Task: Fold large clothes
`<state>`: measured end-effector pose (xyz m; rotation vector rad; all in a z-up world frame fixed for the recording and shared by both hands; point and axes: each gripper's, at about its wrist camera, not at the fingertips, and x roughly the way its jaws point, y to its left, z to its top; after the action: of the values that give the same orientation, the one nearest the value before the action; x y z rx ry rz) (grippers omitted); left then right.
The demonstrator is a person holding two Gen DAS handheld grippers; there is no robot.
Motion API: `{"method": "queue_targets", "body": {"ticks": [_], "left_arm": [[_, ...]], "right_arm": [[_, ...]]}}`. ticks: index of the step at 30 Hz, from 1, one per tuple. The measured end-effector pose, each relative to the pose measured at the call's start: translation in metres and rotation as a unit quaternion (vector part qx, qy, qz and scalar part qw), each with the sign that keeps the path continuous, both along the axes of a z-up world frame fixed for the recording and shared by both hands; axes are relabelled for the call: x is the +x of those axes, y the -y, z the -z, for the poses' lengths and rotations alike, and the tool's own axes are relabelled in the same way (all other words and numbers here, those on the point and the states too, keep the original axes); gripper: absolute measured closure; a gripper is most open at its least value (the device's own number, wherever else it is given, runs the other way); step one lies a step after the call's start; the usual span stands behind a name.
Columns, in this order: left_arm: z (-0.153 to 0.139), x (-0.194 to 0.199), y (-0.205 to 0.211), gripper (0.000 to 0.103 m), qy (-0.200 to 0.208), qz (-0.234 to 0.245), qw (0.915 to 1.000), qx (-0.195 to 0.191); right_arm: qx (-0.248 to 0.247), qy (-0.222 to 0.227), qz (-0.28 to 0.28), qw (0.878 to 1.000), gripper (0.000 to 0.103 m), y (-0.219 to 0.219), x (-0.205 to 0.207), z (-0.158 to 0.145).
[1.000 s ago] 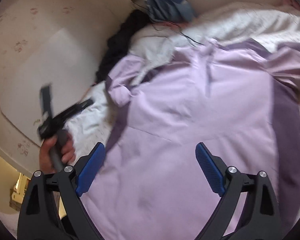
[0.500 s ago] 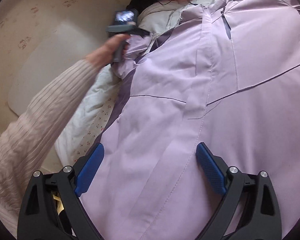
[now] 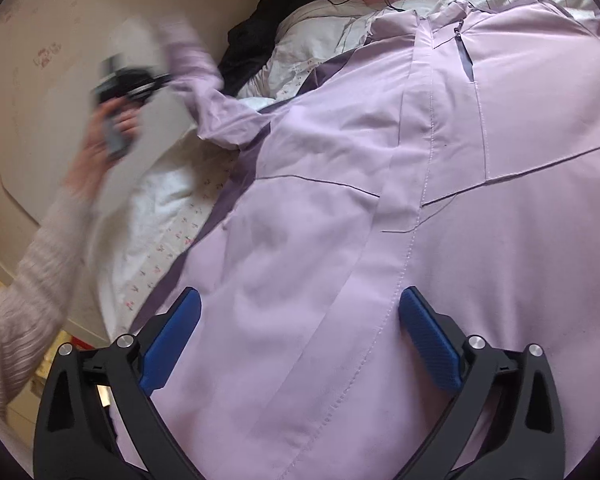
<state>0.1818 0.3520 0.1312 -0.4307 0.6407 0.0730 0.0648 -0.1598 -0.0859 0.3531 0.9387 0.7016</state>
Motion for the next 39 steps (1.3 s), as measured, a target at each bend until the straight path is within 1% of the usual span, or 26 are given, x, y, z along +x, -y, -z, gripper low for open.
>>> {"method": "queue_targets", "body": {"ticks": [1,2,4,5,6,7,8,9,10,12,15,18,20,21,22,23,24,25,26,28,30,32,35,36,38,39], "left_arm": [[0.007,-0.021,-0.040,0.096,-0.023,-0.012,0.9985,-0.049],[0.016,-0.032,-0.065,0.094,-0.046,-0.028,0.9961,-0.070],[0.039,-0.069,-0.114,0.093,-0.115,-0.104,0.9842,-0.085],[0.053,-0.095,-0.140,0.093,-0.139,-0.140,0.9719,-0.129],[0.062,-0.115,-0.155,0.089,-0.134,-0.156,0.9640,-0.168],[0.067,-0.137,-0.164,0.082,-0.123,-0.177,0.9580,-0.189],[0.068,-0.160,-0.168,0.062,-0.109,-0.196,0.9565,-0.187],[0.065,-0.178,-0.166,0.053,-0.083,-0.198,0.9592,-0.184],[0.061,-0.195,-0.161,0.051,-0.051,-0.187,0.9618,-0.193],[0.051,-0.206,-0.148,0.035,0.000,-0.144,0.9652,-0.219],[0.026,-0.186,-0.114,0.023,0.054,-0.089,0.9729,-0.206],[0.023,-0.136,-0.085,0.023,0.050,-0.048,0.9799,-0.187],[0.036,-0.106,-0.075,0.023,0.019,-0.068,0.9839,-0.164],[0.053,-0.089,-0.078,0.023,-0.014,-0.106,0.9848,-0.137],[0.070,-0.077,-0.090,0.024,-0.047,-0.136,0.9819,-0.123],[0.098,-0.068,-0.103,0.028,-0.088,-0.162,0.9734,-0.136],[0.105,-0.070,-0.104,0.034,-0.096,-0.177,0.9692,-0.142],[0.100,-0.079,-0.101,0.034,-0.089,-0.188,0.9681,-0.140],[0.087,-0.086,-0.087,0.033,-0.082,-0.197,0.9692,-0.124],[0.065,-0.099,-0.050,0.033,-0.067,-0.172,0.9774,-0.102],[0.047,-0.113,0.012,0.018,-0.033,-0.106,0.9908,-0.078],[0.049,-0.126,0.084,0.016,-0.023,-0.012,0.9969,-0.075],[0.078,-0.142,0.177,0.016,-0.033,0.070,0.9930,-0.089],[0.090,-0.144,0.203,0.016,-0.045,0.083,0.9914,-0.091],[0.108,-0.142,0.237,0.016,-0.069,0.101,0.9859,-0.114],[0.121,-0.146,0.262,0.016,-0.087,0.095,0.9830,-0.131]], "right_arm": [[-0.004,0.001,0.000,1.000,0.007,-0.001,0.000,0.001],[-0.005,0.001,0.000,1.000,0.007,-0.002,0.000,0.001],[-0.003,0.001,0.001,1.000,0.007,-0.001,0.002,0.002],[-0.001,0.000,0.002,1.000,0.007,-0.001,0.002,0.002],[-0.001,0.000,0.002,1.000,0.007,-0.001,0.002,0.003],[-0.001,0.001,0.002,1.000,0.007,-0.001,0.002,0.003],[-0.002,0.002,0.002,1.000,0.007,-0.001,0.002,0.003],[-0.003,0.002,0.002,1.000,0.007,-0.001,0.002,0.004],[-0.004,0.002,0.002,1.000,0.007,-0.002,0.002,0.004],[-0.006,0.003,0.003,1.000,0.007,-0.002,0.002,0.004],[-0.013,0.004,0.003,1.000,0.007,-0.005,0.002,0.004],[-0.012,0.004,0.003,1.000,0.007,-0.004,0.003,0.005],[-0.016,0.003,0.003,1.000,0.007,-0.005,0.003,0.005],[-0.019,0.003,0.002,1.000,0.007,-0.006,0.003,0.005],[-0.026,0.003,0.002,1.000,0.007,-0.008,0.003,0.005],[-0.034,0.004,0.001,0.999,0.007,-0.010,0.003,0.005],[-0.041,0.005,0.001,0.999,0.007,-0.012,0.003,0.005],[-0.050,0.006,0.000,0.999,0.007,-0.014,0.002,0.004],[-0.054,0.005,0.000,0.999,0.007,-0.015,0.002,0.004],[-0.061,0.000,-0.002,0.998,0.007,-0.017,0.002,0.000],[-0.054,-0.001,-0.002,0.999,0.007,-0.014,0.002,-0.006],[-0.049,0.025,0.028,0.998,0.007,-0.003,-0.002,-0.022],[-0.075,0.116,0.062,0.989,0.007,0.012,-0.015,-0.063],[-0.106,0.152,0.085,0.979,0.007,0.020,-0.019,-0.077],[-0.160,0.157,0.121,0.967,0.007,0.034,-0.014,-0.078],[-0.182,0.129,0.130,0.966,0.007,0.041,-0.005,-0.067]]}}
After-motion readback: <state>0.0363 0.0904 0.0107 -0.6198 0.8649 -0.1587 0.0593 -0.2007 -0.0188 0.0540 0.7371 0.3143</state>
